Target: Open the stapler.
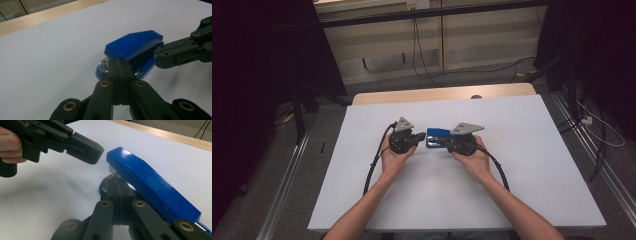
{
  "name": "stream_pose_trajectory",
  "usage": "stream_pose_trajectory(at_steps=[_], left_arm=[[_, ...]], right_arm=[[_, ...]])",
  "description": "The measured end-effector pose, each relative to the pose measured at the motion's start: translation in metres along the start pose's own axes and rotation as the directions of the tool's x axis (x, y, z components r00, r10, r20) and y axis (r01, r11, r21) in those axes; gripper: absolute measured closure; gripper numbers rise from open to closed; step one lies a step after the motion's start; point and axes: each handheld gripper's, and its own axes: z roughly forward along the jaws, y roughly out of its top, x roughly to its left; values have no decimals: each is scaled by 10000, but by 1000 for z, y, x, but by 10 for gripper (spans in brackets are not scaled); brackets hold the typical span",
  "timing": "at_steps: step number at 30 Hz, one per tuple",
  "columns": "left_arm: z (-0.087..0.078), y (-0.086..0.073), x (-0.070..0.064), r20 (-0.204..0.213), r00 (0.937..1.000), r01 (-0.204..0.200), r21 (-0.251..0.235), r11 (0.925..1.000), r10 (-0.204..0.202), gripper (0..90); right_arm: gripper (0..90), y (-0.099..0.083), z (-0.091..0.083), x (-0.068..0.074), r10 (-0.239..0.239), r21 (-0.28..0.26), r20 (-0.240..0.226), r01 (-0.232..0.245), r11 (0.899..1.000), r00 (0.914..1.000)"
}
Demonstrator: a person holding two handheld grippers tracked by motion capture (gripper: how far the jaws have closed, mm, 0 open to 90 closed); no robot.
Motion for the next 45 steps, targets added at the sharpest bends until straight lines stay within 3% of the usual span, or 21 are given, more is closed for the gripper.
stream_pose_trajectory(at_steps=[16, 17, 24, 25, 27, 31, 41, 45], left_arm=[[8, -4, 6, 93, 9993, 361, 152, 9992, -363, 900], [8, -4, 7, 82, 9990, 445, 101, 9990, -446, 900], [10, -7, 11, 60, 9990, 430, 347, 9985, -432, 900], [12, -7, 10, 59, 9983, 577, 280, 9979, -578, 900], [12, -7, 9, 68, 9993, 365, 344, 9987, -368, 900], [14, -7, 4, 19, 9993, 373, 486, 9981, -374, 900], [19, -8, 9, -87, 9998, 208, 623, 9978, -203, 900], [16, -6, 7, -81, 9999, -131, 713, 9974, 137, 900]], right_arm=[[900, 1, 15, -5, -134, 1132, 216, 109, 9935, 9997], [900, 1, 16, -5, -167, 1314, 406, 112, 9913, 9990], [900, -1, 18, -5, -71, 1501, 461, 1, 9887, 9989], [900, -1, 18, -5, -54, 1508, 456, -15, 9886, 9989], [900, -1, 18, -5, -10, 1488, 443, -56, 9888, 9990], [900, -1, 18, -4, 8, 1533, 418, -72, 9881, 9991], [900, -1, 18, -4, 20, 1540, 509, -98, 9880, 9987], [900, -1, 18, -6, 59, 1496, 578, -145, 9886, 9983]])
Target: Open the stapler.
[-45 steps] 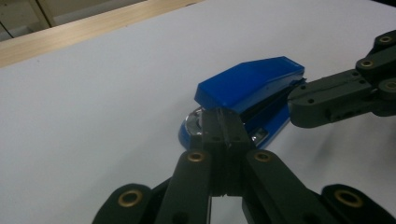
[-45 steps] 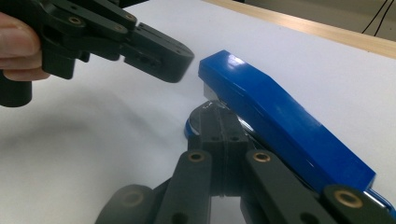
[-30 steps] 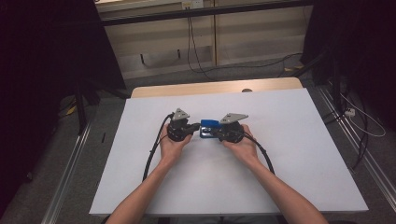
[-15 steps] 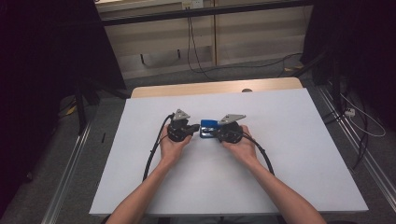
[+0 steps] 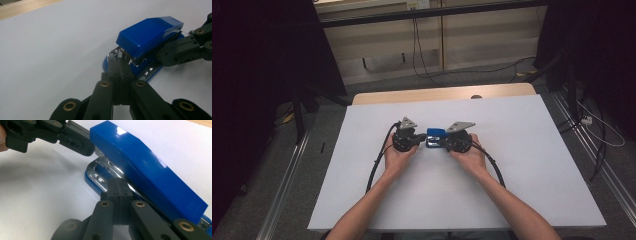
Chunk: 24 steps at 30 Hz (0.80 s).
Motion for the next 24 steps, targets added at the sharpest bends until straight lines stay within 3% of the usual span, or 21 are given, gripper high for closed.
stream_pose_trajectory(at_steps=[6, 11, 14, 24], left_arm=[[0, 3, 0, 18, 9998, -217, 23, 9998, 217, 900], [0, 3, 1, 153, 9998, 92, -262, 9996, -88, 900], [0, 4, 0, 55, 10000, -54, -264, 9996, 55, 900], [0, 4, 1, 176, 9997, 164, -347, 9993, -158, 900]], right_arm=[[900, 0, 0, 0, -96, 25, 90, 96, 10000, 9999], [900, 0, 0, 0, 17, -18, 51, -17, 10000, 10000], [900, 0, 0, 0, 7, -24, 72, -7, 10000, 10000], [900, 0, 0, 0, -22, -28, 105, 22, 10000, 9999]])
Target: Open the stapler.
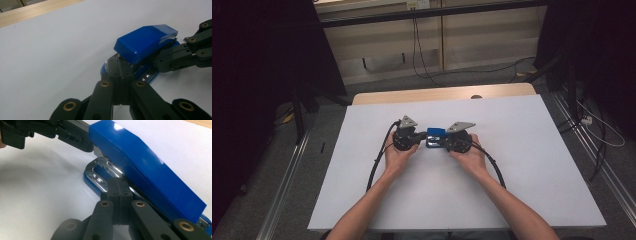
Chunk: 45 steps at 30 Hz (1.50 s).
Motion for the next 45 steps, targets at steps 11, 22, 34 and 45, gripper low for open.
stream_pose_trajectory(at_steps=[11, 22, 34, 45], left_arm=[[-2, 3, 0, 57, 9999, 142, -200, 9997, -141, 900], [-4, 6, -1, 176, 9995, 260, -439, 9987, -253, 900], [-5, 10, -1, 198, 9995, 245, -465, 9986, -236, 900], [-8, 21, -4, 361, 9991, 254, -777, 9967, -226, 900]], right_arm=[[900, 0, 0, 0, -36, -14, 14, 36, 10000, 10000], [900, 0, 0, 1, -43, -3, 37, 43, 10000, 10000], [900, 0, 0, 0, -57, 6, -8, 57, 10000, 10000], [900, 0, 0, 0, -39, -10, 17, 39, 10000, 10000]])
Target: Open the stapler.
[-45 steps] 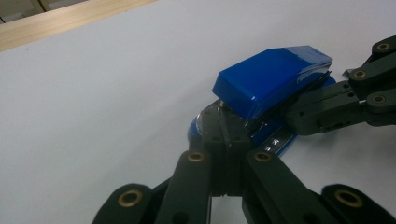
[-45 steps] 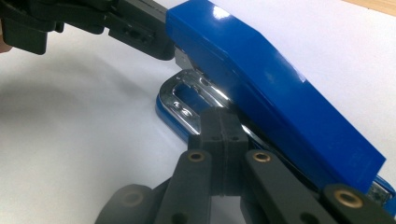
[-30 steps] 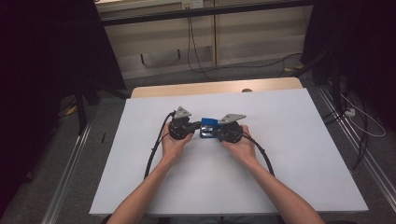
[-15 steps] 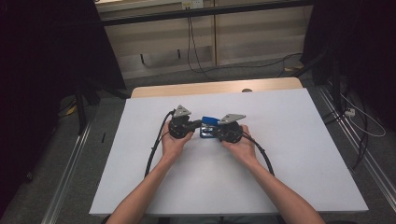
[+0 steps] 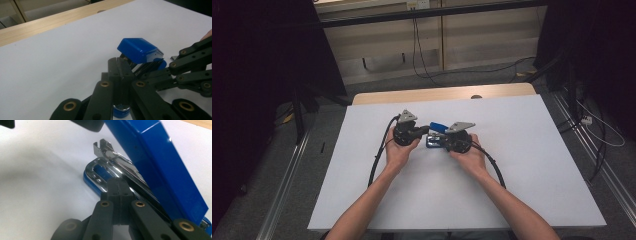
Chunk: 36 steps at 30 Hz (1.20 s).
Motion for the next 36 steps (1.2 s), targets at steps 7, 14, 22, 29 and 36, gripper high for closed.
stream_pose_trajectory(at_steps=[7, 14, 22, 29, 36], left_arm=[[0, 0, 0, 38, 9999, 117, -160, 9998, -117, 900], [1, 2, -1, 27, 10000, 59, -218, 9997, -58, 900], [1, 2, 0, 57, 9999, 138, -238, 9996, -136, 900], [1, 2, 0, 77, 9998, 186, -236, 9995, -184, 900], [1, 3, 0, 83, 9999, 128, -255, 9996, -126, 900]], right_arm=[[900, 0, 0, 1, -72, -14, 32, 72, 10000, 10000], [900, 0, 0, 3, -227, -39, 181, 228, 9997, 9996], [900, 0, -2, 3, -201, -240, 181, 206, 9995, 9996], [900, 7, -8, 13, -541, -718, 413, 570, 9958, 9977], [900, 13, -5, 16, -373, -939, 801, 448, 9946, 9961]])
